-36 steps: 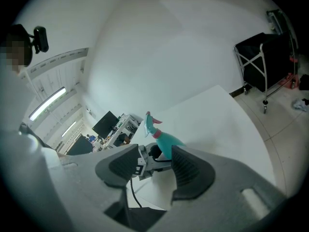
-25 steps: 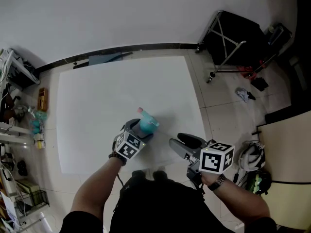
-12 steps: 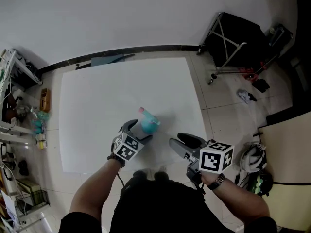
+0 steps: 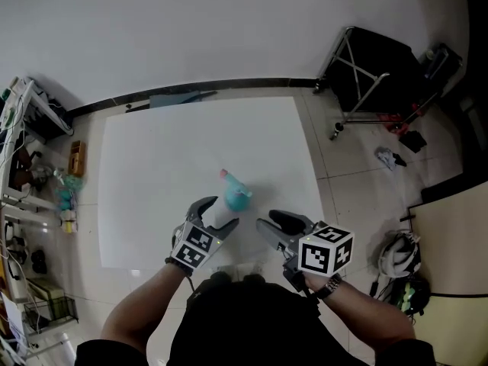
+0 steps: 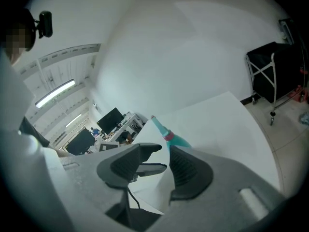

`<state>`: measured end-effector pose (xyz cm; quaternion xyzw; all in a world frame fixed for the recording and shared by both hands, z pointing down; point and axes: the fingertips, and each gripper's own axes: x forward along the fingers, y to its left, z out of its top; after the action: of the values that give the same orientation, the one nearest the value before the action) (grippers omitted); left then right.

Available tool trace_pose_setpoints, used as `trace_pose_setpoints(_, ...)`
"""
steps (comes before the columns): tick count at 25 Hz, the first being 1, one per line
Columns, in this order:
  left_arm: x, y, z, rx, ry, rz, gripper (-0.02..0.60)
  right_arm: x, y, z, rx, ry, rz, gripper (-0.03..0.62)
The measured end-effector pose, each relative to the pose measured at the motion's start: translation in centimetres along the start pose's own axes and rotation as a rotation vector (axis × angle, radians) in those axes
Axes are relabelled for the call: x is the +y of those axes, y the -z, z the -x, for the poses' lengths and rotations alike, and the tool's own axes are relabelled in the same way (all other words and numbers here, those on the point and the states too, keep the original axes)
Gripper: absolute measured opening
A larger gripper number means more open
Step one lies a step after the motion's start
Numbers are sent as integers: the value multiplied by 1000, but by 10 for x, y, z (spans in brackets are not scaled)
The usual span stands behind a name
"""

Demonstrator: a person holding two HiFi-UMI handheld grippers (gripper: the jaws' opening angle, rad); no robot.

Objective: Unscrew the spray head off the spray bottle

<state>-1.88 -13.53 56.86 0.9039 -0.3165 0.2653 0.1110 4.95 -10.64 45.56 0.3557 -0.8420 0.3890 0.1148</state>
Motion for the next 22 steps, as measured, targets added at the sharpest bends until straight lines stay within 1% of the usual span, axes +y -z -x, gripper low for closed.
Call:
trace_pose_setpoints(5, -10, -33, 23, -77, -11, 51, 296, 7, -4, -5, -22, 16, 92, 130)
trace_pose_setpoints(9, -17, -51, 39, -132, -20, 113, 227, 10, -8, -5, -51, 48, 169, 33)
trace_pose_setpoints(11, -20, -59, 46, -154, -28, 134, 192, 10, -9, -4, -64, 60, 200, -5)
trace_pose_setpoints(13, -20, -67, 52, -177, -42, 145, 137, 12, -10, -5, -72, 65, 223, -6)
trace_pose_setpoints(14, -21, -71, 55, -187, -49, 147, 99, 13, -10, -6, -74, 66, 233, -6)
trace_pose_setpoints(18, -29, -81, 60, -209, -54, 148, 19, 18, -9, -9, -75, 62, 277, -6)
trace_pose_setpoints(22, -35, -89, 59, -221, -43, 156, 15, 21, -12, -13, -83, 57, 308, -8)
